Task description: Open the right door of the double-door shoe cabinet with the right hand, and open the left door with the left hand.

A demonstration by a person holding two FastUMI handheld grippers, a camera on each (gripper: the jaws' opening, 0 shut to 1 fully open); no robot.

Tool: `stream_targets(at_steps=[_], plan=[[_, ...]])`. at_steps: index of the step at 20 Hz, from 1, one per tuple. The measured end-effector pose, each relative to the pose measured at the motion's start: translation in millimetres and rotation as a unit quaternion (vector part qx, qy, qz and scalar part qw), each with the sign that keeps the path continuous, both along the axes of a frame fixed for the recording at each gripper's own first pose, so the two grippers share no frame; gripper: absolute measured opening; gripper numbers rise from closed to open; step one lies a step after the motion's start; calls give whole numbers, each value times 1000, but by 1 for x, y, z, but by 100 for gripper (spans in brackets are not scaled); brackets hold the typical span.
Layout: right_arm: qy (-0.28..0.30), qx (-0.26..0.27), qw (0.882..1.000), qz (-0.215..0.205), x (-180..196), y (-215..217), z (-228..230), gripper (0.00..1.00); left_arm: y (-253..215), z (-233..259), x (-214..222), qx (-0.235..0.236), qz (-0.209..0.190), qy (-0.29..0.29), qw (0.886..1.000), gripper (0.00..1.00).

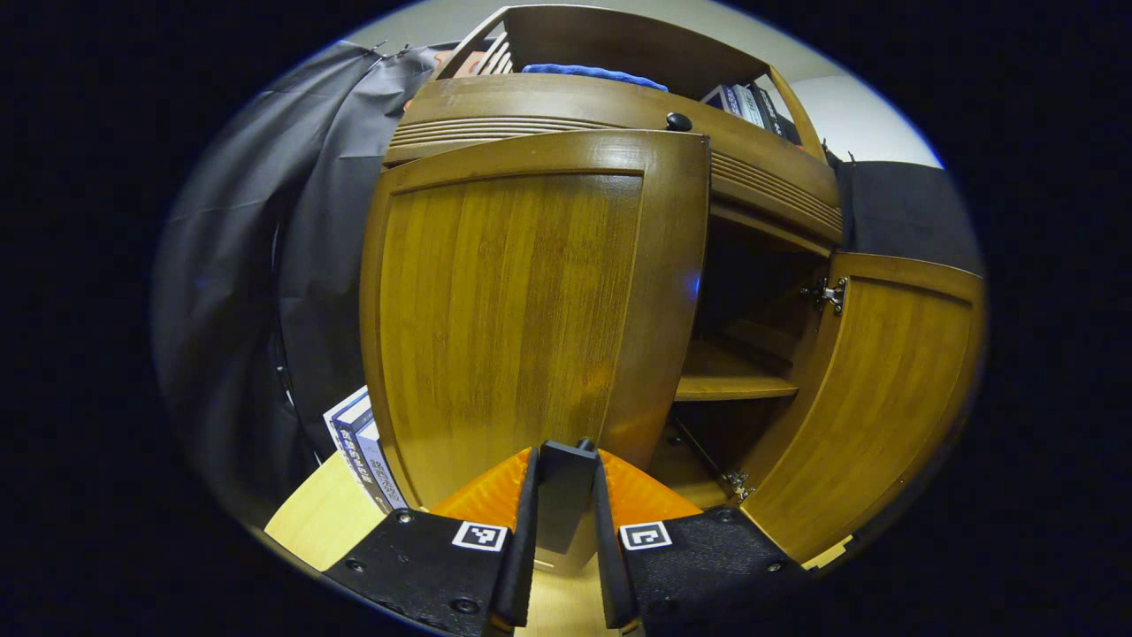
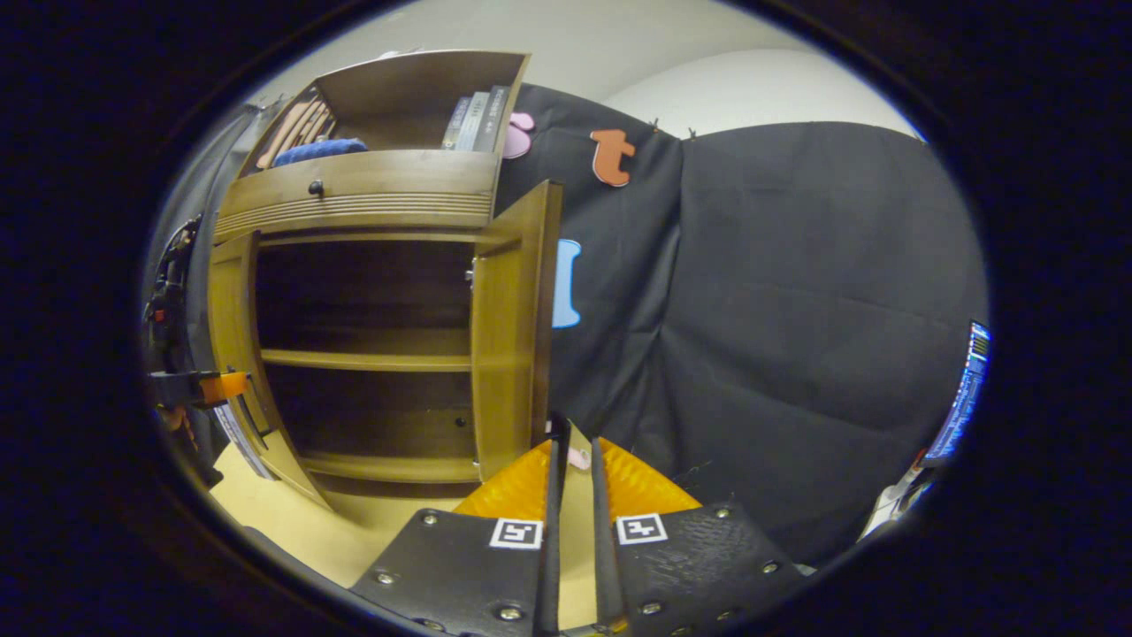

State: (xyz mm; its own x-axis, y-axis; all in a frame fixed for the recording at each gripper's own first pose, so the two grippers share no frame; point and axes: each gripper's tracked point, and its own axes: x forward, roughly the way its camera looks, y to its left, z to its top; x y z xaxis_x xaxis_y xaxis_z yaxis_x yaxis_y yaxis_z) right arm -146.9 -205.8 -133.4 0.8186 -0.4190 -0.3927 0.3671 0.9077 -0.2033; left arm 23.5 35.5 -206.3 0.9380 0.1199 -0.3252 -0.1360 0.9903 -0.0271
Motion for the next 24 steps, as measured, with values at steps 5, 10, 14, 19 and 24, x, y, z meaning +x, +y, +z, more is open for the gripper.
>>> stream_targets(at_steps=[5,10,14,19,24], plan=[[5,11,999,38,20,22,-9,16,8,3,-18,-1,9,-1,1000,33],[12,24,996,85,39,50,-22,16,19,7,-38,-11,27,-2,1000,32],[17,34,992,122,51,75,-30,6,29,12,-55,-21,45,-3,999,31],[20,50,986,158,65,101,-40,6,40,15,-69,-18,61,-1,998,25],[23,68,982,175,79,117,-52,16,50,20,-84,-19,72,4,997,19]])
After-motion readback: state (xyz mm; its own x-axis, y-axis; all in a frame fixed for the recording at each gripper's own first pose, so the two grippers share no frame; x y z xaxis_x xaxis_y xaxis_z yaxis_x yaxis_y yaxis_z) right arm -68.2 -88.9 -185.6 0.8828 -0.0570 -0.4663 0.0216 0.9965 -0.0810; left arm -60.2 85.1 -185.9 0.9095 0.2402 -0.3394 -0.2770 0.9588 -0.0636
